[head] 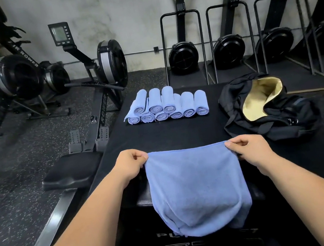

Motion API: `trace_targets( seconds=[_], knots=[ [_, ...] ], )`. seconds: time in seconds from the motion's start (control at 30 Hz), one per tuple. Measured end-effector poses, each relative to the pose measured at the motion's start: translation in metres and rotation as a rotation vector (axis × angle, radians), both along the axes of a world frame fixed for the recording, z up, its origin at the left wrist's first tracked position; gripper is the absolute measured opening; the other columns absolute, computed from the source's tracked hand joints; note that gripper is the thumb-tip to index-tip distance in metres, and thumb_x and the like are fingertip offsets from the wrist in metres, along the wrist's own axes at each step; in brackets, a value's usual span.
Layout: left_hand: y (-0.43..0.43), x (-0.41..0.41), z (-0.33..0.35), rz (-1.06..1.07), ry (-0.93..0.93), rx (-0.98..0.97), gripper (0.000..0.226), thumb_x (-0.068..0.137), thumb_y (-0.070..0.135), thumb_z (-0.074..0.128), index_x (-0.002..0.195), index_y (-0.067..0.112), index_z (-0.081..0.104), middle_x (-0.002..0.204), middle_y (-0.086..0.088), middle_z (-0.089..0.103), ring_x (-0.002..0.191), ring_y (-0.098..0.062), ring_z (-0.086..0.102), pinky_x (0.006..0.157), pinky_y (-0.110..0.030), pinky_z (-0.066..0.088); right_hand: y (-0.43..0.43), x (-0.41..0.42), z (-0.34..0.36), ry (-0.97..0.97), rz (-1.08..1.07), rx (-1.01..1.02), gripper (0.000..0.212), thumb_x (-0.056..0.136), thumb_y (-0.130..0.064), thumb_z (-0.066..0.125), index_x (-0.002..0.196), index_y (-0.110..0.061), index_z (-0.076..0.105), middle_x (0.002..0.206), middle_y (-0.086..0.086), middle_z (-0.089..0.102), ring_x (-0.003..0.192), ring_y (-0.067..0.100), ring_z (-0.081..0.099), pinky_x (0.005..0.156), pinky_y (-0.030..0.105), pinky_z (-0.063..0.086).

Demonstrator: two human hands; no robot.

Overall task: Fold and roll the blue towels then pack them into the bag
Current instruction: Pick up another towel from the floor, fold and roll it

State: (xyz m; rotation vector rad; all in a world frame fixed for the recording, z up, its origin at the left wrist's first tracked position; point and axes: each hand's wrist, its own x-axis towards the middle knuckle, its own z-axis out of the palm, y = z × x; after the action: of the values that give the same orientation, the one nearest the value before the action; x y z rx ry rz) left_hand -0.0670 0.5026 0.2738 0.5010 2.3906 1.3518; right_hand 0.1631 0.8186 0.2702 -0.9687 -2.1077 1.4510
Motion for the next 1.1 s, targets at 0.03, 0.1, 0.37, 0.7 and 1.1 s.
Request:
trace_targets(
  seconds=[0.03,0.1,0.37,0.7,1.1],
  knots=[
    [0.000,-0.002,0.012,0.004,0.019,0.031,0.010,0.099,0.011,0.072,0.092,0.009,0.079,0.077,-0.004,0.067,0.065,-0.011,0.056,0.061,-0.018,0.048,0.004,0.002,0.016,0.013,0.032,-0.007,0.009,0.086,-0.022,0.087,0.092,-0.016,0.083,0.086,0.006,0.079,0.076,0.015,0.067,0.083,0.045,0.060],
    [0.002,-0.007,0.039,0.000,0.097,0.078,0.009,0.098,0.012,0.073,0.092,0.009,0.078,0.077,-0.005,0.067,0.060,-0.008,0.055,0.058,-0.015,0.046,0.015,0.004,0.050,0.020,0.078,0.041,0.014,0.085,-0.020,0.087,0.093,-0.011,0.081,0.083,0.011,0.078,0.072,0.014,0.066,0.074,0.034,0.056],
    [0.011,-0.020,0.158,-0.159,0.605,-0.028,0.010,0.099,0.027,0.071,0.088,0.027,0.070,0.079,0.009,0.073,0.071,-0.010,0.067,0.066,-0.025,0.050,0.026,-0.003,0.164,0.178,0.096,0.417,0.013,0.085,-0.023,0.087,0.089,-0.015,0.077,0.077,0.004,0.076,0.065,0.007,0.063,0.065,0.019,0.050],
    [0.016,-0.010,0.229,-0.025,0.868,-0.014,0.004,0.092,0.024,0.077,0.090,0.026,0.074,0.082,0.012,0.073,0.082,-0.012,0.070,0.084,-0.035,0.057,0.028,-0.003,0.237,0.337,0.018,0.441,0.015,0.084,-0.029,0.089,0.087,-0.019,0.078,0.074,0.000,0.073,0.067,0.014,0.061,0.065,0.027,0.050],
    [0.014,-0.004,0.246,0.026,0.559,0.469,0.012,0.100,0.020,0.070,0.092,0.029,0.069,0.080,0.002,0.069,0.070,-0.014,0.060,0.068,-0.030,0.051,0.013,0.007,0.252,0.551,0.041,0.363,0.011,0.092,-0.031,0.081,0.088,-0.022,0.075,0.062,-0.013,0.062,0.054,0.006,0.048,0.063,0.030,0.040]
  ],
)
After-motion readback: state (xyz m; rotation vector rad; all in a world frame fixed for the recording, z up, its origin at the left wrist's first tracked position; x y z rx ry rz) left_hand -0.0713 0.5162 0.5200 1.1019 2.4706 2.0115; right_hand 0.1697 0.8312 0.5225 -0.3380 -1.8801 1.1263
